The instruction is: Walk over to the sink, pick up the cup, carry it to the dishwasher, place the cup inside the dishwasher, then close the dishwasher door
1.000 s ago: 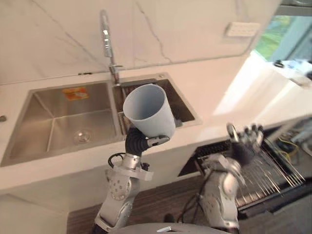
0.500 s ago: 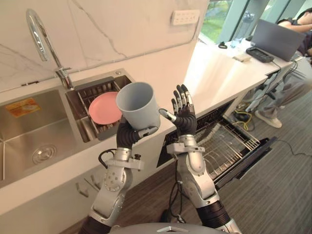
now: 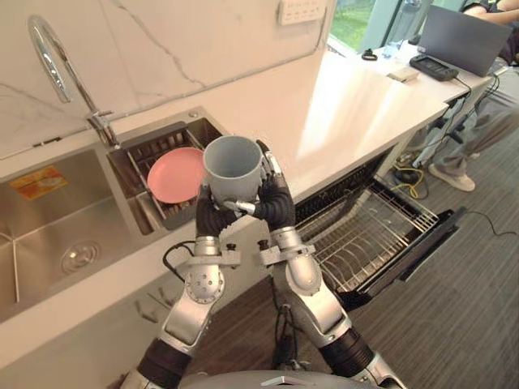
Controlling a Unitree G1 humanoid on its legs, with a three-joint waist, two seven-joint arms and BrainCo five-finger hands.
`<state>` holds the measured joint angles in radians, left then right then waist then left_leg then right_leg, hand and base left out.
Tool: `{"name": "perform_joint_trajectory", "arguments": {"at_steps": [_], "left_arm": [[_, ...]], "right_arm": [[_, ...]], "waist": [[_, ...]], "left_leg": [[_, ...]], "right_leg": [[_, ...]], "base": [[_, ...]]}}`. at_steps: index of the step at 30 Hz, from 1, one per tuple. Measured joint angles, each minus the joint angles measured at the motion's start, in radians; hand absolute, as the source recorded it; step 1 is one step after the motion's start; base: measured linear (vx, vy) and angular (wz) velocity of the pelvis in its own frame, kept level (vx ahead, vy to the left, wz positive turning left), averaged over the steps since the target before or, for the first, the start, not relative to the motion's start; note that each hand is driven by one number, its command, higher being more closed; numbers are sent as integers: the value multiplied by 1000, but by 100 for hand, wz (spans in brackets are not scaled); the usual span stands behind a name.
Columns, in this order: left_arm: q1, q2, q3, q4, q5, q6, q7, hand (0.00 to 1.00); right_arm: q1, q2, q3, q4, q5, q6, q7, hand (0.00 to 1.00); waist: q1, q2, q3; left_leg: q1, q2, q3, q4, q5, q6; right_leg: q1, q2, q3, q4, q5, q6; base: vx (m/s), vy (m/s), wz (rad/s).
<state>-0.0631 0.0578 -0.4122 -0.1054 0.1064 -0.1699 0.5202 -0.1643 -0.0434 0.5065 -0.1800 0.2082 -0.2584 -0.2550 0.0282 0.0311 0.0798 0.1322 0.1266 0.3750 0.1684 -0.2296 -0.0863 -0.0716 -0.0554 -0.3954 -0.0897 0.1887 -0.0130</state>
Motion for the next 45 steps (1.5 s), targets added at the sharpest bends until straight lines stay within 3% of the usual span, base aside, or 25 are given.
{"name": "perform_joint_trajectory", "arguments": {"at_steps": [8, 13, 19, 25, 31, 45], "left_arm": [[-47, -3, 49, 66, 93, 33, 64, 100], [-80, -14, 62, 111, 156, 33, 83, 100], [-81, -22, 81, 137, 200, 37, 89, 100], [-81, -22, 79, 137, 232, 38, 114, 100], [-80, -27, 64, 130, 231, 38, 131, 100], [-77, -39, 6, 114, 231, 29, 130, 100]], "right_arm": [[-22, -1, 11, 1, -23, 12, -25, 0], [-38, -2, 39, 16, -59, 26, -101, 0], [-44, -3, 37, 49, -58, 56, -104, 0], [-43, -3, 38, 49, -58, 56, -117, 0], [-40, -3, 41, 51, -34, 39, -140, 0], [-34, 14, 64, 52, 141, -16, -146, 0]], "waist": [[6, -1, -1], [6, -2, -2], [6, -6, -4], [12, -14, -10], [14, -13, -11], [27, -12, -23]], "left_leg": [[-19, -5, -21, 0, 0, 1], [-26, -7, -36, 0, 1, 4], [-27, -15, -48, 1, 4, 9], [-37, -14, -53, 3, 12, 10], [-44, -8, -70, 3, 17, 5], [-41, -10, -76, 3, 19, 4]], "right_leg": [[-17, -2, 0, 0, 14, -1], [-20, -4, -3, 0, 21, -1], [-21, -10, -1, 0, 28, -1], [-29, -12, -14, 0, 10, -7], [-27, -12, -31, 0, 5, -14], [-23, -10, -35, 0, 3, -14]], "base": [[6, 3, 0], [-1, 1, 1], [-18, -2, 0], [-25, -21, 2], [1, -12, 7], [0, 0, 0]]}}
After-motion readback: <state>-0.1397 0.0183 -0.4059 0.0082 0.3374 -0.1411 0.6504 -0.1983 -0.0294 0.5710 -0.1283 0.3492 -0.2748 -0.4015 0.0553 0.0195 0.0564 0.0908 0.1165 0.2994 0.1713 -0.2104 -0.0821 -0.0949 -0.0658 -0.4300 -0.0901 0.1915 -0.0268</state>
